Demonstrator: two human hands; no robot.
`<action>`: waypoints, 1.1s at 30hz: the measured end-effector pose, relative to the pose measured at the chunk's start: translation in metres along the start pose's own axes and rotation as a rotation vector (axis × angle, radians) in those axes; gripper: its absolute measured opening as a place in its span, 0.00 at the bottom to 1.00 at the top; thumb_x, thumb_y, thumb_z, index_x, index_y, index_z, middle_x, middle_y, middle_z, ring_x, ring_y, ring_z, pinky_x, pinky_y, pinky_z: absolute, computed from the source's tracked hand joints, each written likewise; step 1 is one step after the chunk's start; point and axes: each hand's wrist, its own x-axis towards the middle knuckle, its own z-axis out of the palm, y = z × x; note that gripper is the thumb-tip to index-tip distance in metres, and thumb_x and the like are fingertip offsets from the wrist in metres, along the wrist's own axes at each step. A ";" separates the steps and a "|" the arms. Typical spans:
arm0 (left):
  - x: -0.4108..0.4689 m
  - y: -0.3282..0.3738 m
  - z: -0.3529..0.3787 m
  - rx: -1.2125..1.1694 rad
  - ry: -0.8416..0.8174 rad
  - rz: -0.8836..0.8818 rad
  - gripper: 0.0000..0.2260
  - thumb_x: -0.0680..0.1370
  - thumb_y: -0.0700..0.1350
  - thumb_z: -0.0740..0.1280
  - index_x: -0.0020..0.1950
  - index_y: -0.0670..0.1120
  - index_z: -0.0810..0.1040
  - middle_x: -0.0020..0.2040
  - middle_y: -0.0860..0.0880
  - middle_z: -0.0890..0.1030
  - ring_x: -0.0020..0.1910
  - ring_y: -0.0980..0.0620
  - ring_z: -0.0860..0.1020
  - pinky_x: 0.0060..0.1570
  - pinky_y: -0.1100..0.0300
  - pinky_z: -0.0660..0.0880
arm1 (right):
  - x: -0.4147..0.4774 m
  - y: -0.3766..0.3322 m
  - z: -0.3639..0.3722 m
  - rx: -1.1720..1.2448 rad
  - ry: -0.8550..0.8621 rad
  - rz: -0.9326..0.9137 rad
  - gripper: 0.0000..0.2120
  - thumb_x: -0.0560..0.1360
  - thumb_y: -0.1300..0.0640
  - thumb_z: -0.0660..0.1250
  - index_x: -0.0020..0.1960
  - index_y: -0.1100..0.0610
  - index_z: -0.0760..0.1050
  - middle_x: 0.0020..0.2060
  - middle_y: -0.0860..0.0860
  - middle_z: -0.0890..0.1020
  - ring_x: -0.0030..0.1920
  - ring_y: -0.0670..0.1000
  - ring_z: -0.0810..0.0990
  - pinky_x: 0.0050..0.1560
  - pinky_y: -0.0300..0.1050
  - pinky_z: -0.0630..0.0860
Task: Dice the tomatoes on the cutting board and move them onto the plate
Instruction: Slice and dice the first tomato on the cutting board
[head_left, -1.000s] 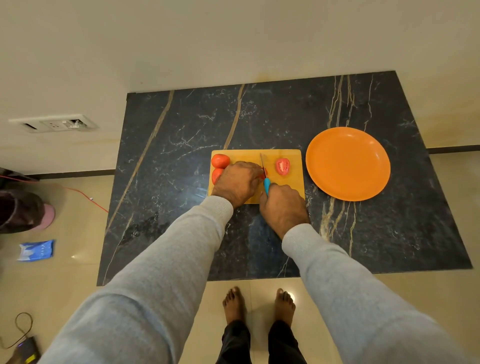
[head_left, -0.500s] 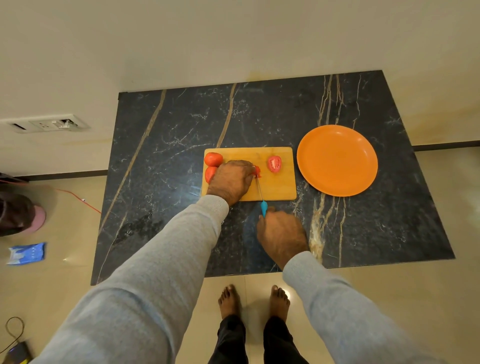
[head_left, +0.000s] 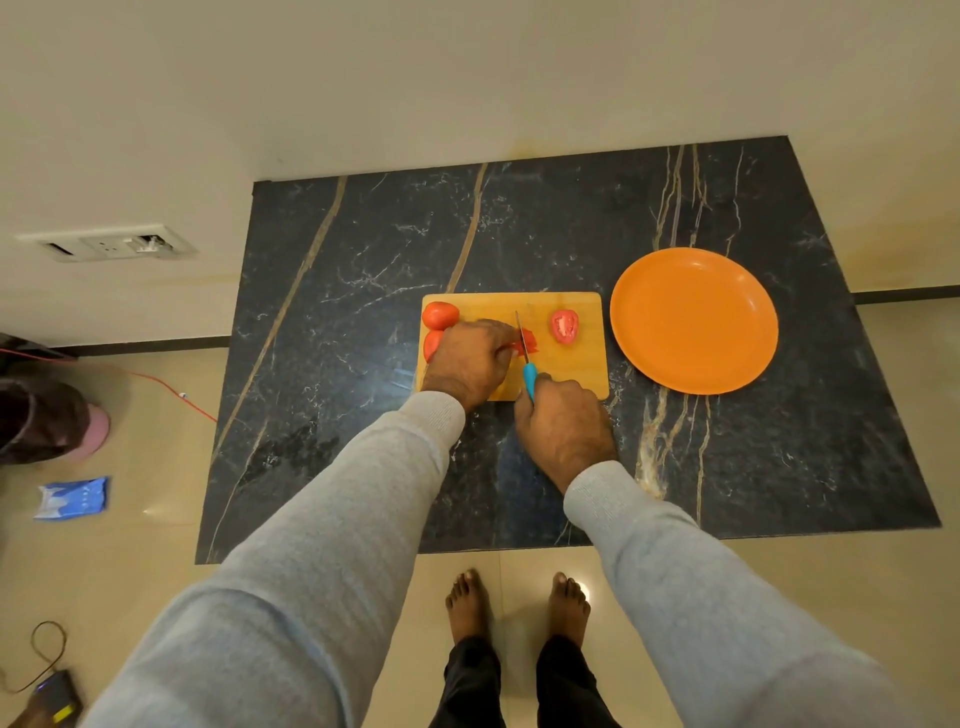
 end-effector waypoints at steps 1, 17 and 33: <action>0.000 0.000 0.000 -0.004 -0.003 -0.002 0.13 0.83 0.48 0.67 0.67 0.48 0.84 0.63 0.49 0.85 0.62 0.47 0.82 0.69 0.53 0.76 | 0.004 -0.002 -0.001 0.005 -0.006 0.012 0.17 0.83 0.45 0.58 0.58 0.57 0.77 0.45 0.55 0.81 0.45 0.57 0.81 0.39 0.47 0.72; 0.001 0.003 0.001 0.005 -0.028 -0.014 0.14 0.84 0.49 0.66 0.66 0.48 0.84 0.65 0.48 0.84 0.64 0.45 0.81 0.71 0.51 0.74 | -0.023 0.002 0.010 -0.097 -0.167 0.045 0.16 0.83 0.49 0.58 0.62 0.59 0.74 0.48 0.55 0.83 0.48 0.57 0.83 0.44 0.49 0.78; -0.008 -0.005 0.000 -0.035 0.038 -0.033 0.13 0.83 0.46 0.67 0.65 0.46 0.84 0.63 0.48 0.85 0.62 0.46 0.82 0.70 0.53 0.74 | -0.013 -0.012 0.002 -0.012 -0.024 0.007 0.17 0.83 0.45 0.57 0.59 0.58 0.74 0.46 0.55 0.82 0.46 0.59 0.82 0.43 0.51 0.77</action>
